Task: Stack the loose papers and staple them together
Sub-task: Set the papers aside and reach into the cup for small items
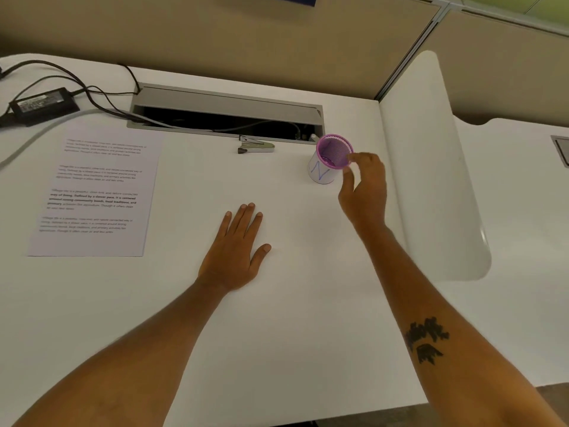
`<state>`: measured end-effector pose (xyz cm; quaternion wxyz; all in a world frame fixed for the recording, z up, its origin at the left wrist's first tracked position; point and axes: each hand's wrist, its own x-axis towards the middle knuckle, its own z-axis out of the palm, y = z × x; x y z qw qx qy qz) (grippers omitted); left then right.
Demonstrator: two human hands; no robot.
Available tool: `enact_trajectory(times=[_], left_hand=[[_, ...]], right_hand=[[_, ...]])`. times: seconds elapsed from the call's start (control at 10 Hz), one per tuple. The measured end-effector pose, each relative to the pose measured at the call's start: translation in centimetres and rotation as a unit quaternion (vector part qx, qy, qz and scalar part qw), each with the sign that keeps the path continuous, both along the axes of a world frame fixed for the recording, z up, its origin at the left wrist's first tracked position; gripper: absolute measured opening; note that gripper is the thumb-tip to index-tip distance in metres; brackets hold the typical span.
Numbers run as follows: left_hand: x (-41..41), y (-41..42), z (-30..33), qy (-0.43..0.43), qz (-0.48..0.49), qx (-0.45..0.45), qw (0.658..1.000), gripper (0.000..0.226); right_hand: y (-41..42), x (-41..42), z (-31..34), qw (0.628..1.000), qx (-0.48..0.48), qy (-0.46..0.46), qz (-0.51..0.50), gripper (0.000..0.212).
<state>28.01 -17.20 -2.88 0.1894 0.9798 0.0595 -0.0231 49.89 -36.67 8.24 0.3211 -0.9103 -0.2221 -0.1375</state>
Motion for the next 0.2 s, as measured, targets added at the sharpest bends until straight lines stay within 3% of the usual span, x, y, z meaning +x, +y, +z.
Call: enact_trajectory(times=[0.2], left_hand=[[-0.3, -0.3, 0.7, -0.027, 0.017, -0.014, 0.999, 0.078]], right_hand=[[-2.0, -8.4, -3.9, 0.988, -0.136, 0.053, 0.039, 0.060]])
